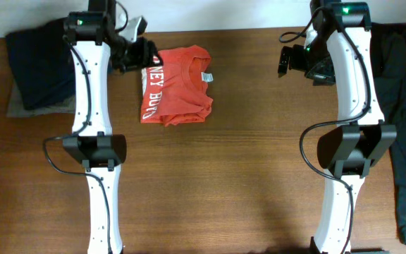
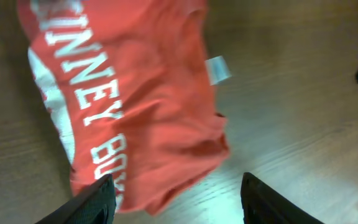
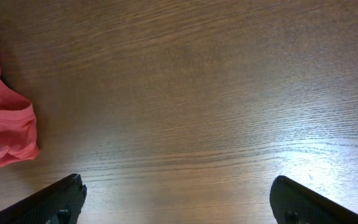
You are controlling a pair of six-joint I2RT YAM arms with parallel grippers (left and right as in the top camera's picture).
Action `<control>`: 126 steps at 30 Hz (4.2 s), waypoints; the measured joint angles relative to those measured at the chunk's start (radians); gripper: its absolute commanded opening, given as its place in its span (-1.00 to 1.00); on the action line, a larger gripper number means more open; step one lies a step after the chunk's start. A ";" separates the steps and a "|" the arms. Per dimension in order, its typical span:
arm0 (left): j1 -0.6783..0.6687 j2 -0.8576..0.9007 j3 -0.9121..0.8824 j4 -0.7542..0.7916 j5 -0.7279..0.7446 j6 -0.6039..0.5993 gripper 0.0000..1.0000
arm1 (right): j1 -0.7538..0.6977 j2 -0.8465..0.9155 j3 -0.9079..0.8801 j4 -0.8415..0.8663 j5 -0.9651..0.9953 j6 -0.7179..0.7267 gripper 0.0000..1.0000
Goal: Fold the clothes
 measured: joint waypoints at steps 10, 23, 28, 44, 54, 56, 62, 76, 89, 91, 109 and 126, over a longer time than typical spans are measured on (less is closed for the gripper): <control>-0.058 -0.300 0.000 -0.001 -0.220 -0.002 0.46 | 0.000 0.000 0.000 -0.045 0.034 -0.005 0.98; -0.055 -0.792 -0.451 0.000 -0.525 -0.068 0.98 | 0.000 0.000 0.000 0.000 0.040 -0.005 0.98; -0.050 -0.871 -0.520 0.000 -0.681 -0.105 0.98 | 0.000 0.000 0.000 0.019 0.014 -0.005 0.98; 0.038 -0.877 -0.536 0.003 -0.793 -0.175 0.98 | 0.000 0.000 0.000 0.023 -0.016 -0.005 0.98; 0.038 -0.843 -0.536 0.006 -0.715 -0.178 0.98 | 0.000 0.000 0.000 0.060 -0.017 -0.004 0.98; 0.038 -0.824 -0.536 0.006 -0.692 -0.175 0.98 | 0.000 0.000 0.000 0.046 -0.017 -0.004 0.98; 0.038 -0.745 -0.536 0.011 -0.654 -0.171 0.98 | 0.000 0.000 0.000 0.050 -0.017 -0.005 0.98; 0.038 -0.396 -0.538 0.096 -0.512 -0.121 0.96 | 0.000 0.000 0.000 -0.024 -0.017 -0.024 0.98; 0.038 -0.139 -0.547 0.312 -0.338 -0.088 0.96 | 0.000 0.000 0.000 -0.031 -0.017 -0.046 0.98; 0.037 -0.114 -0.548 0.337 -0.312 -0.088 0.96 | 0.000 0.000 0.000 -0.031 -0.017 -0.046 0.98; 0.021 0.035 -0.544 0.431 -0.135 -0.085 0.94 | 0.000 0.000 0.000 -0.031 -0.017 -0.048 0.98; -0.094 0.063 -0.529 0.454 0.030 -0.079 0.24 | 0.000 0.000 0.000 -0.031 -0.017 -0.050 0.98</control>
